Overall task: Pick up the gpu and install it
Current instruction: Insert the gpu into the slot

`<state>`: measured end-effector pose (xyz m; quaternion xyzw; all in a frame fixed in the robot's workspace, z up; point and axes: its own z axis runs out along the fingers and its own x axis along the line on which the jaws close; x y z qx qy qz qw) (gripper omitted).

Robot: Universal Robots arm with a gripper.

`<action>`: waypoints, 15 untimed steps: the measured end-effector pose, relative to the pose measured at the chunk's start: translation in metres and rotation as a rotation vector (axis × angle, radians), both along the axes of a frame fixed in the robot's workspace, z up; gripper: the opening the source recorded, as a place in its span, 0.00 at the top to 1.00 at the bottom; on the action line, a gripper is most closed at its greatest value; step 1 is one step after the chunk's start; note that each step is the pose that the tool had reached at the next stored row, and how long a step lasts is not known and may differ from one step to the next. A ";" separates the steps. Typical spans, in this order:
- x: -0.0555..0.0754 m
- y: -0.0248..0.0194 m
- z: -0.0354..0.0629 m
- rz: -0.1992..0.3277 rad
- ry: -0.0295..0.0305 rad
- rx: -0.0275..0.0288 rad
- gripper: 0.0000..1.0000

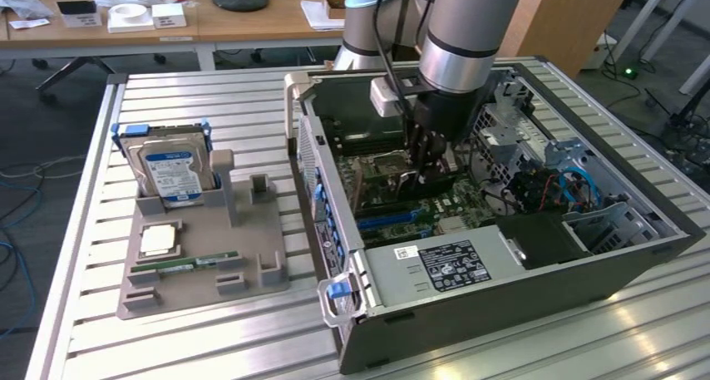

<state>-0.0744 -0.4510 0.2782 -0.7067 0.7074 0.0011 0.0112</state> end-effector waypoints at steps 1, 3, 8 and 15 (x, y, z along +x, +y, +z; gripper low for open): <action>0.000 -0.0004 -0.0001 0.000 -0.0002 0.0002 0.73; -0.001 -0.0014 -0.0001 0.001 -0.0001 0.0001 0.73; -0.002 -0.0020 -0.0002 0.001 -0.0001 0.0002 0.73; -0.004 -0.0021 -0.0042 0.001 -0.0001 0.0001 0.73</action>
